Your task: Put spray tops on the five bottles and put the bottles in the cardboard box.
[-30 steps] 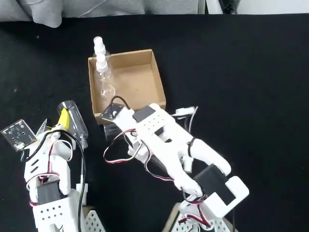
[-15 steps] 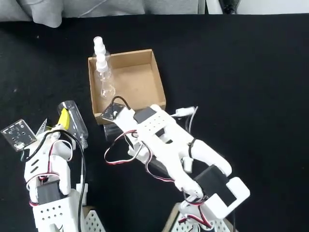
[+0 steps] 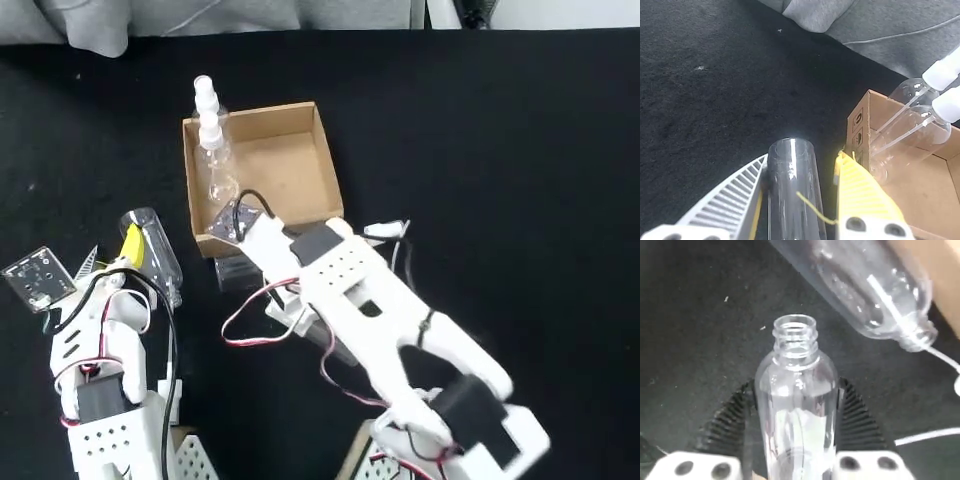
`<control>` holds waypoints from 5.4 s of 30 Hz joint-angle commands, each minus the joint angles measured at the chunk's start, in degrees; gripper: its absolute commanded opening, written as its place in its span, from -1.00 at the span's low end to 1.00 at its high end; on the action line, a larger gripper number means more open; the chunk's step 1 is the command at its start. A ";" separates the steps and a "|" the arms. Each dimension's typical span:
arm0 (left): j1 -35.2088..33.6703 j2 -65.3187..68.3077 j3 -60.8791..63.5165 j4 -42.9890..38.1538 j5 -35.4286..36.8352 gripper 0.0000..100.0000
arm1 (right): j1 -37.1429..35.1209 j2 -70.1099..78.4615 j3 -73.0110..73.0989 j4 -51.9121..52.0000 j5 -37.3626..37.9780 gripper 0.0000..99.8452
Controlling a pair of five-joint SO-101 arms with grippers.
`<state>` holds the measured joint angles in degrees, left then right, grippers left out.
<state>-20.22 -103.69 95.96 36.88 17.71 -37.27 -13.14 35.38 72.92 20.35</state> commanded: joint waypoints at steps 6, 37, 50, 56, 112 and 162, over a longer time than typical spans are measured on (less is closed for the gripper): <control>-0.66 -0.44 1.45 0.09 -0.35 -0.60 | 2.46 -12.88 -0.13 6.24 0.18 -0.86; -0.66 -0.44 1.45 0.09 -0.35 -0.60 | 35.87 -45.32 21.41 -18.20 -0.35 -0.86; -5.05 -0.44 0.84 0.09 -0.35 -0.60 | 35.78 -45.58 22.46 -20.04 -8.62 -0.86; -7.78 -0.44 0.04 0.09 -0.35 -0.60 | 35.52 -45.67 26.68 -25.14 -8.88 -0.86; 7.78 -0.26 -11.74 12.75 -13.71 -0.60 | 41.58 -76.00 36.62 -25.76 -14.59 -0.86; 55.25 27.96 -20.53 1.58 -9.58 -0.61 | 66.73 -76.18 40.13 -37.98 -29.10 -0.86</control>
<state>31.82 -84.53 82.07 42.15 5.67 27.78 -88.04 75.74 37.05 -8.31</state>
